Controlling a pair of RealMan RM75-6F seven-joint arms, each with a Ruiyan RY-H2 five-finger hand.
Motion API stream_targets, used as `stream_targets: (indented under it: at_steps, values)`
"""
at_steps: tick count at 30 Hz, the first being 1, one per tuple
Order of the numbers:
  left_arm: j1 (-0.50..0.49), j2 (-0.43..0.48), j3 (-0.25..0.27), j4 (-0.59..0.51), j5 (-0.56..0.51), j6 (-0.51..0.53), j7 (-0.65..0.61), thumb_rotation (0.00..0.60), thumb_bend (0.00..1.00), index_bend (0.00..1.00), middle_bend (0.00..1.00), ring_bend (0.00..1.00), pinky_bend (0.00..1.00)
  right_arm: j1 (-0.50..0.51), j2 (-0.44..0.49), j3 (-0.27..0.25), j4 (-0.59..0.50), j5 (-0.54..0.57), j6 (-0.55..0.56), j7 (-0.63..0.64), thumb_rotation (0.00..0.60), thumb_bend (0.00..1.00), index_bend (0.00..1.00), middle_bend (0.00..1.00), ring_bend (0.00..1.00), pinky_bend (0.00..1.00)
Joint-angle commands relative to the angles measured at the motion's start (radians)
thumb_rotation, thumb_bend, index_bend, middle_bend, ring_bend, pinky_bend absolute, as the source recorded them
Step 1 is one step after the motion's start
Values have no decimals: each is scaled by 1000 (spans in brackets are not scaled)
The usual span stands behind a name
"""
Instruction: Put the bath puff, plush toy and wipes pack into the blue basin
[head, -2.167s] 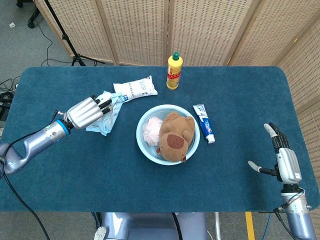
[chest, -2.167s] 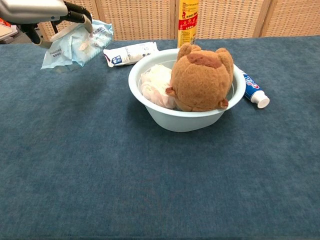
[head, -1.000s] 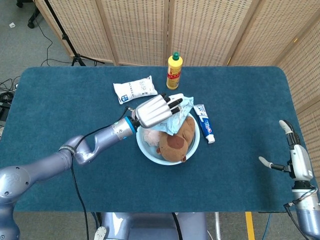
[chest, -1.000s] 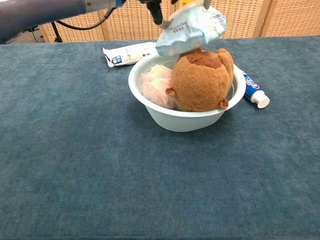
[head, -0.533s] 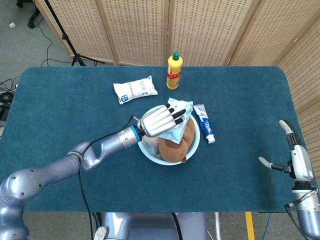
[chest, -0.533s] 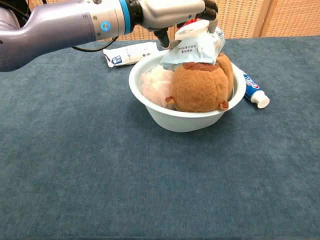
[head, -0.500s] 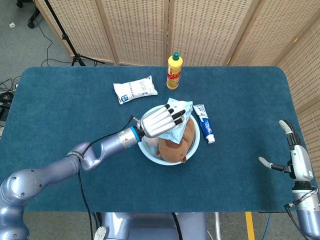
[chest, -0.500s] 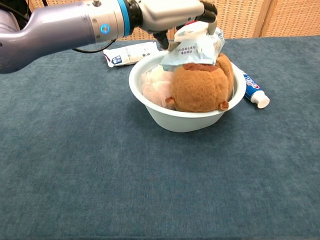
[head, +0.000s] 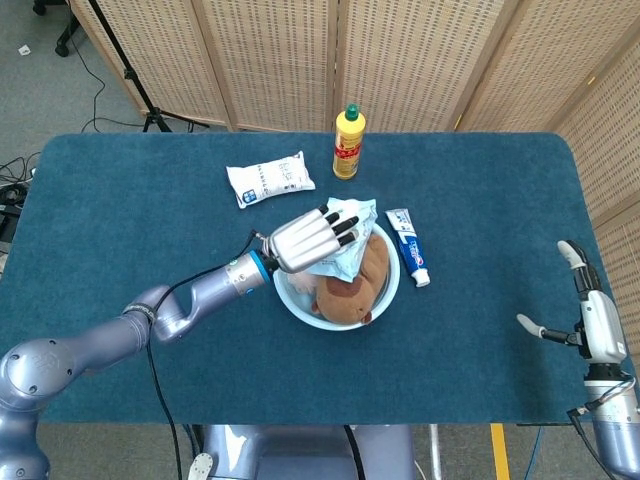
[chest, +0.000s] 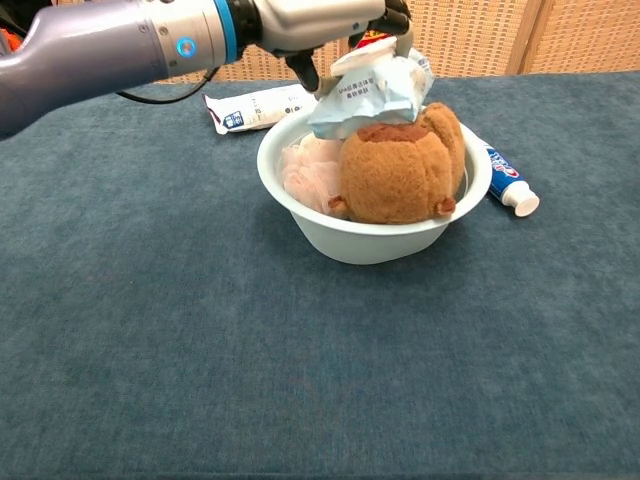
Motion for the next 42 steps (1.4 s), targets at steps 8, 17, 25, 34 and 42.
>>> stream_targets:
  at_steps: [8,17,25,34,42]
  values:
    - [34,76,-14,-86,-21,27,21,600,356,178,102,203,425,-4,-1,0,-12,-11,21,-16,600,131,0,0,0,0]
    - [56,85,-32,-116,-25,77,33,600,354,106,31,162,390,-6,1,-2,-20,-21,30,-24,600,131,0,0,0,0]
    - [90,116,-67,-157,-57,129,-20,600,352,83,13,101,345,-4,0,-5,-21,-26,29,-27,600,131,0,0,0,0]
    - [248,281,-85,-411,-199,187,42,600,338,0,0,0,169,2,8,-18,-36,-12,-5,-66,600,131,0,0,0,0]
    - [479,317,-22,-543,-183,443,13,600,329,0,0,0,95,5,9,-23,-62,-14,-3,-133,600,131,0,0,0,0]
